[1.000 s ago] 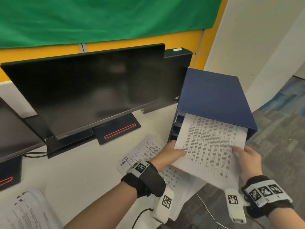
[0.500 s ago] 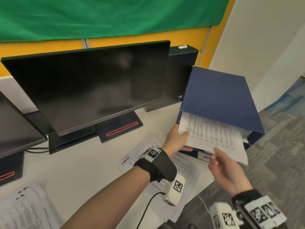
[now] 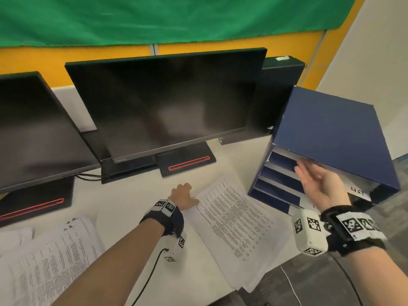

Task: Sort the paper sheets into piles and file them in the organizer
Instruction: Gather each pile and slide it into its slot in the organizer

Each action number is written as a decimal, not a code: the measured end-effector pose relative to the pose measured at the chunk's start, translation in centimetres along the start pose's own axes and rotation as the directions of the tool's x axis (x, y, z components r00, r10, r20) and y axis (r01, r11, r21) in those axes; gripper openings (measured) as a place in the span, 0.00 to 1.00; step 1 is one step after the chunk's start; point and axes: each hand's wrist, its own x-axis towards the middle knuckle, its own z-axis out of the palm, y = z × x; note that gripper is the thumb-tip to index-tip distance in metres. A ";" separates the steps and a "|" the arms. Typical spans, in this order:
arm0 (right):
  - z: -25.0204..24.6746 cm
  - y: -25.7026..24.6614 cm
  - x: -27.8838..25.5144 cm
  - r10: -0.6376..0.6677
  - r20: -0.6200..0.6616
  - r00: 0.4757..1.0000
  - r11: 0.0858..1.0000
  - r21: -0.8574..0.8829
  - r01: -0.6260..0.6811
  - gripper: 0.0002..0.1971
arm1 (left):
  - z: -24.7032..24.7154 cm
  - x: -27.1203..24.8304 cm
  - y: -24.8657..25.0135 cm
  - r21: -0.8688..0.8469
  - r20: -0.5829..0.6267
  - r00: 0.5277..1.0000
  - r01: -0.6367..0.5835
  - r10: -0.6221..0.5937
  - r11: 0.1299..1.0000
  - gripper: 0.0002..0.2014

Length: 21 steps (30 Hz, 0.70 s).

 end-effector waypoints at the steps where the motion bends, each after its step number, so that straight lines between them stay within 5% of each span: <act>1: 0.5 1.1 -0.8 -0.012 0.027 1.000 0.997 -0.076 0.014 0.08 | 0.3 0.1 -0.7 0.013 0.049 0.999 0.003 -0.004 1.000 0.32; 4: 1.5 6.1 -2.5 0.052 0.123 0.991 0.903 -0.430 0.006 0.10 | 1.5 -0.2 -1.5 -0.048 0.101 0.994 -0.027 0.031 0.998 0.30; 7: 1.4 11.2 -2.0 0.172 0.103 0.980 0.606 -0.795 -0.023 0.12 | 2.7 -0.4 -2.0 -0.133 0.030 0.998 -0.044 0.048 0.990 0.24; 10: 0.8 14.1 -0.1 0.046 0.086 0.995 0.245 -0.967 0.072 0.19 | 1.9 -1.1 -2.2 -0.321 0.016 0.993 -0.105 0.117 0.941 0.22; 13: 0.6 14.6 1.0 -0.066 0.093 0.993 0.046 -0.994 0.096 0.34 | -0.7 -2.1 -2.5 -0.502 -0.014 0.977 -0.193 0.215 0.843 0.19; 15: 1.1 14.1 1.2 -0.014 0.104 0.994 0.144 -0.984 0.105 0.34 | -3.4 -3.1 -2.3 -0.606 -0.064 0.968 -0.231 0.242 0.761 0.15; 18: 2.9 13.1 0.7 0.189 0.170 0.967 0.498 -0.866 0.055 0.19 | -7.4 -4.8 -1.6 -0.706 -0.211 0.953 -0.304 0.220 0.640 0.14; 21: 5.2 12.7 0.1 0.260 0.234 0.937 0.726 -0.687 -0.030 0.12 | -8.8 -5.6 -1.3 -0.807 -0.342 0.935 -0.344 0.095 0.480 0.17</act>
